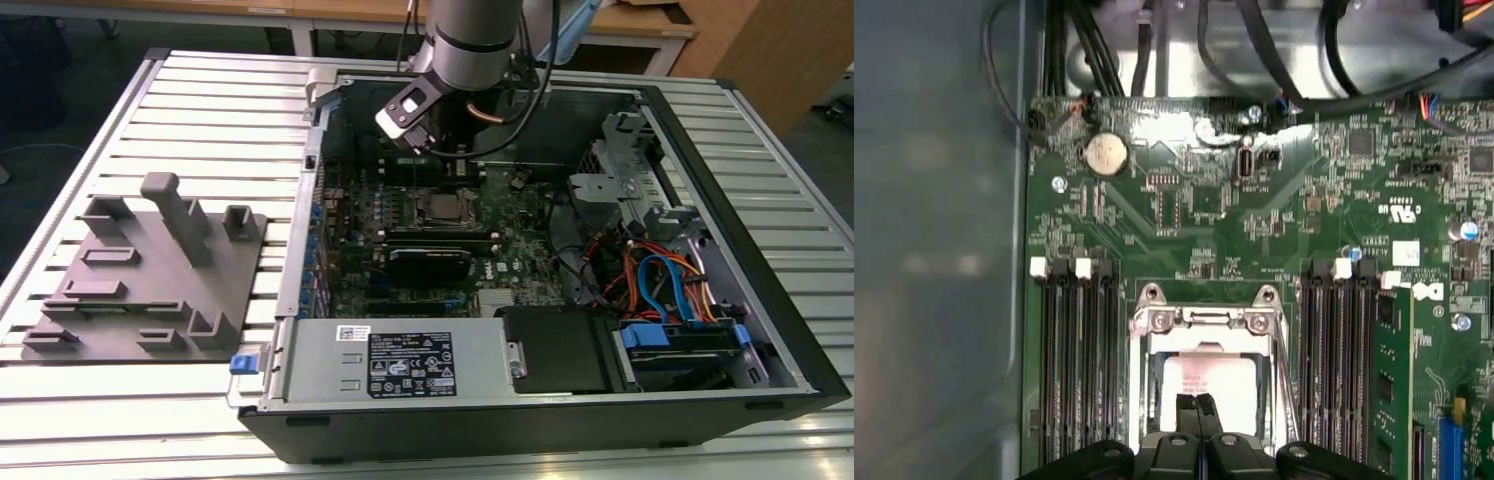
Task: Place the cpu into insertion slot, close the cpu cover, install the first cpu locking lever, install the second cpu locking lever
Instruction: 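Close the cpu cover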
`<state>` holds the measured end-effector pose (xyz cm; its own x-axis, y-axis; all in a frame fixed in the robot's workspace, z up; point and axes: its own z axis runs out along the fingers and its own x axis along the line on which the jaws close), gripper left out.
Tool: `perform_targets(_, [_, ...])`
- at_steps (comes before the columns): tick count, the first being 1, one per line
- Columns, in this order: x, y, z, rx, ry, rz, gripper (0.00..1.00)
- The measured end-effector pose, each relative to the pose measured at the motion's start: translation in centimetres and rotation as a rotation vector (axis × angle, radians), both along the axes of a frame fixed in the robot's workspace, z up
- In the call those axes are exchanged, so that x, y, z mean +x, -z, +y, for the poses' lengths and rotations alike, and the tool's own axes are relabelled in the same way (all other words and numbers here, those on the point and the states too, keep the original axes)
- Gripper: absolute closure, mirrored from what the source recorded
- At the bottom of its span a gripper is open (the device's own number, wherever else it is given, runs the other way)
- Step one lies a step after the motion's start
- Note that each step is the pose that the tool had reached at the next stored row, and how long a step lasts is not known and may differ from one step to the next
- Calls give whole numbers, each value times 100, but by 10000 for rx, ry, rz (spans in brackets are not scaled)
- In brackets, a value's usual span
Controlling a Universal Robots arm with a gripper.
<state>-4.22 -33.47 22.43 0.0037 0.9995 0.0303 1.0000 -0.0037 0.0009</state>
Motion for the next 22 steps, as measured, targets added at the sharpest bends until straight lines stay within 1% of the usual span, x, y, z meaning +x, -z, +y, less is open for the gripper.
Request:
perform_targets(10, [-116, 76, -38, 0, -130, 78, 90])
perform_targets(13, [-149, 94, -39, 0, -153, 100, 90])
perform_targets(16, [-188, 105, -38, 0, -156, 107, 90])
perform_targets(22, [-207, 145, -38, 0, -156, 116, 90])
